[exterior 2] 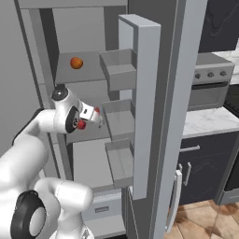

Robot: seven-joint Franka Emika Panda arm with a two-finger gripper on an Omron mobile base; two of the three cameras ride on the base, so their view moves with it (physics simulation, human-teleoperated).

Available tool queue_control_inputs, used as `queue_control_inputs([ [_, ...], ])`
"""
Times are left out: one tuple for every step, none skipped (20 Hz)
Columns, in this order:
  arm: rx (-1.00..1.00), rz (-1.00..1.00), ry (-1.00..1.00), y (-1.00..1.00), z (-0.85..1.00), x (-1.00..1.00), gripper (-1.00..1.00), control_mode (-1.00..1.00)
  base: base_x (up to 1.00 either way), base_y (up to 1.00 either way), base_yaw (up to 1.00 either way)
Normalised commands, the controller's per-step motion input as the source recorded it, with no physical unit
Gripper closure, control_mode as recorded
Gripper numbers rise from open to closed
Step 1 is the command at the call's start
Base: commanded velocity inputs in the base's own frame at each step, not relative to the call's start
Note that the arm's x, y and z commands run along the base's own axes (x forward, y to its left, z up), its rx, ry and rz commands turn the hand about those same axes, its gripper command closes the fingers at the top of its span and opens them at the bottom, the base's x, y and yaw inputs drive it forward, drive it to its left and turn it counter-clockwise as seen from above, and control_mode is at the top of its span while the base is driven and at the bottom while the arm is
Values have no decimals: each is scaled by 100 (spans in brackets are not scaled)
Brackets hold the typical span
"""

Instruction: Take the fish and mango from the highest rack and move them to the second highest rack where the carrot and bell pepper are located, to maximize freezer space. Close the freezer door after rearranging.

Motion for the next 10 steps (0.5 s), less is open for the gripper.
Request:
queue_control_inputs([
  [26,-24,-2,0,54,-66,-100,-100,0,0,0],
  [32,-23,-1,0,55,-66,-100,-100,0,0,0],
  [32,-22,0,0,59,-65,-100,-100,0,0,0],
  [34,-17,0,0,68,-58,-100,-100,0,0,0],
  [35,-14,0,0,68,-59,-100,-100,0,0,0],
  [36,-15,0,0,68,-59,-100,-100,0,0,0],
  [38,-15,-2,0,68,-60,-100,-100,0,0,0],
  [38,-17,-9,0,68,-61,-100,-100,0,0,0],
  [37,-18,-11,0,67,-61,-100,-100,0,0,0],
  [37,-20,-17,0,71,-60,-100,-100,0,0,0],
])
